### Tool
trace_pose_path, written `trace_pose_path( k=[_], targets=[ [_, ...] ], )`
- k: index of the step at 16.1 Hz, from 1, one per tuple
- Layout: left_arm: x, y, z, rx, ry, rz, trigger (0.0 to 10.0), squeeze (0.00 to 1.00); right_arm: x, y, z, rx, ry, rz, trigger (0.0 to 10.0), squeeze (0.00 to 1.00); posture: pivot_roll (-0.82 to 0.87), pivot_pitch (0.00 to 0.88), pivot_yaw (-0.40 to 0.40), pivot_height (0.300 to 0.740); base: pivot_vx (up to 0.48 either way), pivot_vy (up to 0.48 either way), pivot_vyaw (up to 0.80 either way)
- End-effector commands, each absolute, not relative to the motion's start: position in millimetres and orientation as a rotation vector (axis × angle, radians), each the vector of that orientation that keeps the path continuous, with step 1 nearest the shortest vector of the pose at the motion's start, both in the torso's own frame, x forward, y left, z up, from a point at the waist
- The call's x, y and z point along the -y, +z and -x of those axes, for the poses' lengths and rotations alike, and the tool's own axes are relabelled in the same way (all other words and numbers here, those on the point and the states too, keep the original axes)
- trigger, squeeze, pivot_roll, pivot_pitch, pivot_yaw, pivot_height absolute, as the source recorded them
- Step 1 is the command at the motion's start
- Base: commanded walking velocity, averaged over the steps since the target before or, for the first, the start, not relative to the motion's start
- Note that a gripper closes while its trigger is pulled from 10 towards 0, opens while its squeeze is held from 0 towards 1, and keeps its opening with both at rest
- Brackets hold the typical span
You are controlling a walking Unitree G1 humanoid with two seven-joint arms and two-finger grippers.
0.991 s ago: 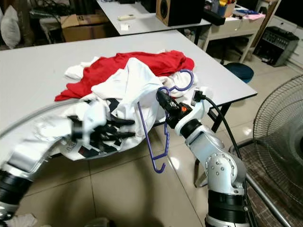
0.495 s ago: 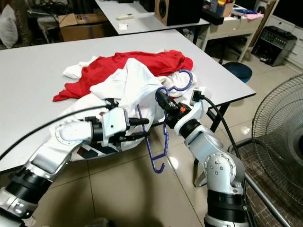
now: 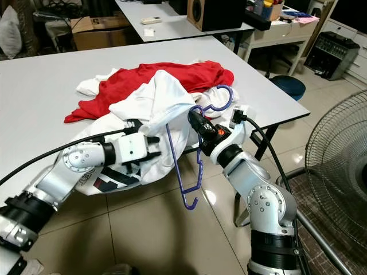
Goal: Hang hanger
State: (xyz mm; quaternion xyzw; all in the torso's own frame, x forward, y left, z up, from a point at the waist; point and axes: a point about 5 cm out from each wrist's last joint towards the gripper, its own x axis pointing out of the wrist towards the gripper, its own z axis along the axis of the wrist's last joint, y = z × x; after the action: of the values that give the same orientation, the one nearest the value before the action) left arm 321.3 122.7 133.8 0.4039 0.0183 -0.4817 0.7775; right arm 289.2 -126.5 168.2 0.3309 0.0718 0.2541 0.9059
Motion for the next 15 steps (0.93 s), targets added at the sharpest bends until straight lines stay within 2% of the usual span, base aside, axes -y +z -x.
trace_pose_path(
  k=[1,7,9,11,13,15],
  targets=[
    [-126,133,-324,-0.054,-1.041,-0.949,10.0,0.0,127,172,-290,-0.134,0.528,-0.68,10.0,0.0,-0.01,0.0,-0.008,0.74,0.0,0.0,0.0],
    [-123,111,-314,-0.188,-1.242,-0.987,10.0,0.0,127,174,-293,-0.131,0.53,-0.678,10.0,0.0,-0.01,0.0,-0.009,0.74,0.0,0.0,0.0],
    [-119,109,-316,-0.187,-1.23,-1.015,10.0,0.0,127,174,-293,-0.129,0.53,-0.679,10.0,0.0,-0.01,0.0,-0.008,0.74,0.0,0.0,0.0],
    [-115,108,-326,-0.18,-1.12,-1.08,10.0,0.0,127,174,-293,-0.128,0.53,-0.679,10.0,0.0,-0.01,0.0,-0.008,0.74,0.0,0.0,0.0],
    [-111,113,-333,-0.144,-1.045,-1.045,10.0,0.0,126,175,-293,-0.126,0.53,-0.68,10.0,0.0,-0.01,0.0,-0.006,0.74,0.0,0.0,0.0],
    [-104,116,-333,-0.102,-1.041,-0.964,10.0,0.0,126,174,-293,-0.126,0.53,-0.681,10.0,0.0,-0.01,0.0,-0.005,0.74,0.0,0.0,0.0]
  ],
)
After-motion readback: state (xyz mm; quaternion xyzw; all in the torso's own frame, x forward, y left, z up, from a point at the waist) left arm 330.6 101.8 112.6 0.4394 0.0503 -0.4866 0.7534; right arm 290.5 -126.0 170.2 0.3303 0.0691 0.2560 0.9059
